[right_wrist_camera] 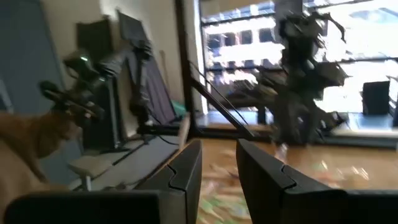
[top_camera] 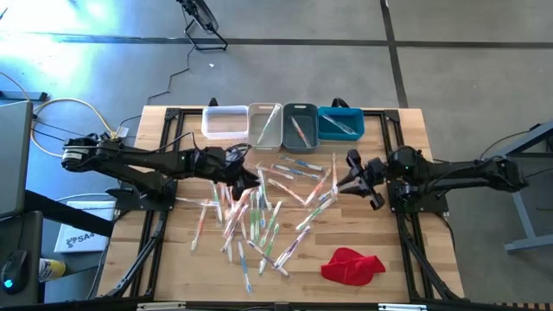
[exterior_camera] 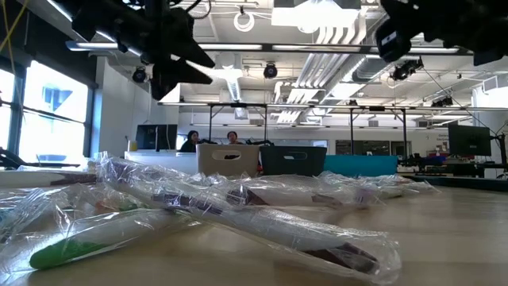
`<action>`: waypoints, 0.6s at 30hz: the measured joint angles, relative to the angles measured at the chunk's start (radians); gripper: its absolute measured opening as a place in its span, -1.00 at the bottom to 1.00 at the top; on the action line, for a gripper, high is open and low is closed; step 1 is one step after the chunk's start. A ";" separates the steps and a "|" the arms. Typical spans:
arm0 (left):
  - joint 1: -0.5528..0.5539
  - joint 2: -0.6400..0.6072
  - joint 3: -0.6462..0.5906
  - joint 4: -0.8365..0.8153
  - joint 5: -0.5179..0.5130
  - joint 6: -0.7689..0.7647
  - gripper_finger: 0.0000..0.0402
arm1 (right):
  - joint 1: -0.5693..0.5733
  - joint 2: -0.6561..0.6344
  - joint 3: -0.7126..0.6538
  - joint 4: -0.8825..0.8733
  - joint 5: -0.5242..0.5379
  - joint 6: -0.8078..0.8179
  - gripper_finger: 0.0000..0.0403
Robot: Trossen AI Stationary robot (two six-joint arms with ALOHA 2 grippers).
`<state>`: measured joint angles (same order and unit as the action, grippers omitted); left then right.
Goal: Pick & Place Toothbrushes
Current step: Put the purple toothbrush into the transparent bin
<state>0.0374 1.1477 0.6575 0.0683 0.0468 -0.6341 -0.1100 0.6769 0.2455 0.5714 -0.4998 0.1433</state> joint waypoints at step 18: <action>-0.521 0.024 0.408 -0.387 -0.209 -0.416 -0.31 | 0.038 0.056 0.000 0.039 0.158 -0.008 -0.54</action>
<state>-0.4839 1.1721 1.0659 -0.3189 -0.1624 -1.0496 -0.0715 0.7333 0.2455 0.6106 -0.3420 0.1351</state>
